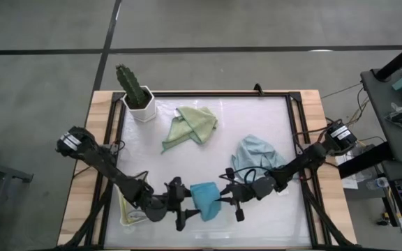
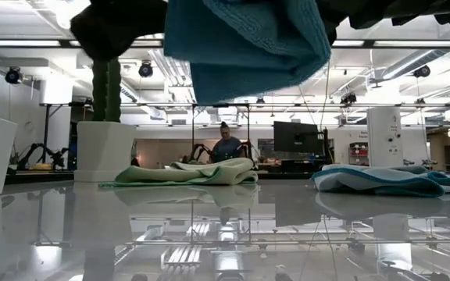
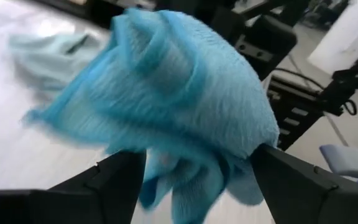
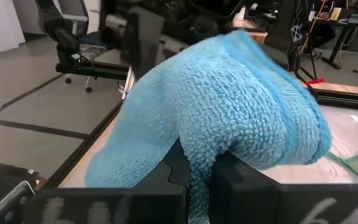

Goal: Fold microfiber towels
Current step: Put the blue microfiber into the white bin

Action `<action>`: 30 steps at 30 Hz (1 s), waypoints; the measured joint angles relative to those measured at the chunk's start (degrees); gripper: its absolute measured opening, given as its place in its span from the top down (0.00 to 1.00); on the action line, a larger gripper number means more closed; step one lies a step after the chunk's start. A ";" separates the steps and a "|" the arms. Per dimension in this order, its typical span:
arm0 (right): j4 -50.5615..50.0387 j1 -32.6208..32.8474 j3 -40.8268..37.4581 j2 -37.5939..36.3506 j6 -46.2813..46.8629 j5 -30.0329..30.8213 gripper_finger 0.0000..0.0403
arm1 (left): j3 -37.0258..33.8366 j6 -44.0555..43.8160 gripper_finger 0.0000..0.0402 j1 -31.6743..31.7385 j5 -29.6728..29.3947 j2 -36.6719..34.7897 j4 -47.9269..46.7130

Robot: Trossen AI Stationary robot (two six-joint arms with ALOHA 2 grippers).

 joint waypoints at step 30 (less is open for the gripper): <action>0.45 -0.01 -0.26 0.02 2.66 7.08 0.97 | -0.13 4.89 0.32 0.72 -2.04 -1.35 0.46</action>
